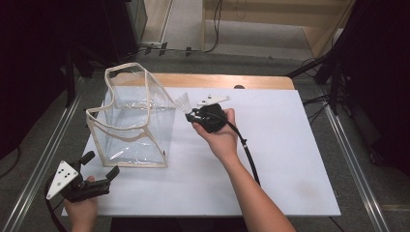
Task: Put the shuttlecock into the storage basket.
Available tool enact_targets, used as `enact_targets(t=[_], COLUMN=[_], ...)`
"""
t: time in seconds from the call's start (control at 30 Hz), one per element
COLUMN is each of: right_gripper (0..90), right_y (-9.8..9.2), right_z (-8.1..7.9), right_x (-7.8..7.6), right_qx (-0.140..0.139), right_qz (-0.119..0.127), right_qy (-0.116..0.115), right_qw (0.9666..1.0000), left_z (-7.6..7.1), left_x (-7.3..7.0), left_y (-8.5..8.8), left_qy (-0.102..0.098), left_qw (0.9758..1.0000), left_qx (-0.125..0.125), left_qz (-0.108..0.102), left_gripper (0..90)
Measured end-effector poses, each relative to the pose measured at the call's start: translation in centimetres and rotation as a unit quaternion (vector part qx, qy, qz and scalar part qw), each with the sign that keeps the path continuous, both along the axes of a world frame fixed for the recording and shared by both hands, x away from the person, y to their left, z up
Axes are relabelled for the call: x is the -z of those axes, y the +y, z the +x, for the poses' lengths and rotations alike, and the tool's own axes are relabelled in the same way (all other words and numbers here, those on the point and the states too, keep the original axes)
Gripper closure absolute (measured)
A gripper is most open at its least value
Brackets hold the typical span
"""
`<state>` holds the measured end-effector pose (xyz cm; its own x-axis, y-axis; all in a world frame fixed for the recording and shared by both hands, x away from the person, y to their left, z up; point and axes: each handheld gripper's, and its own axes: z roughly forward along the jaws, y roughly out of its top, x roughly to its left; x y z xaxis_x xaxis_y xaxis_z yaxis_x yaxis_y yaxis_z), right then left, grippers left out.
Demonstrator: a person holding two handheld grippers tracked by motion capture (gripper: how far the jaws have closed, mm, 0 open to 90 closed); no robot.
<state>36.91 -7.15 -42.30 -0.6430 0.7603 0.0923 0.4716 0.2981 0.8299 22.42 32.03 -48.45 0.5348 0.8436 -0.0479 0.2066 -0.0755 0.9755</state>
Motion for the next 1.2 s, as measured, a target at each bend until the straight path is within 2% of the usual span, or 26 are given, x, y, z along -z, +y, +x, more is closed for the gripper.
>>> enact_targets(t=[0.3,0.67,0.97,1.2], right_gripper=[63.0,63.0,63.1,63.1], right_y=[0.2,1.1,1.5,1.9], right_z=[-1.0,-1.7,-2.3,-2.8], right_x=[-1.5,-2.5,-3.7,-4.6], right_qx=[-0.008,-0.021,-0.018,-0.023], right_qz=[0.008,0.024,0.041,0.042], right_qy=[-0.015,-0.021,-0.028,-0.037], right_qw=[0.9998,0.9993,0.9986,0.9982], left_z=[-0.1,-0.1,-0.1,0.0], left_x=[0.0,0.0,0.0,0.0], left_y=[0.1,0.1,0.1,0.1], left_qy=[-0.001,-0.001,-0.001,-0.001], left_qw=[1.0,1.0,1.0,1.0], left_qx=[-0.001,0.001,0.002,0.002], left_qz=[-0.001,-0.001,-0.001,0.0], left_gripper=[0.0,0.0,0.0,0.0])
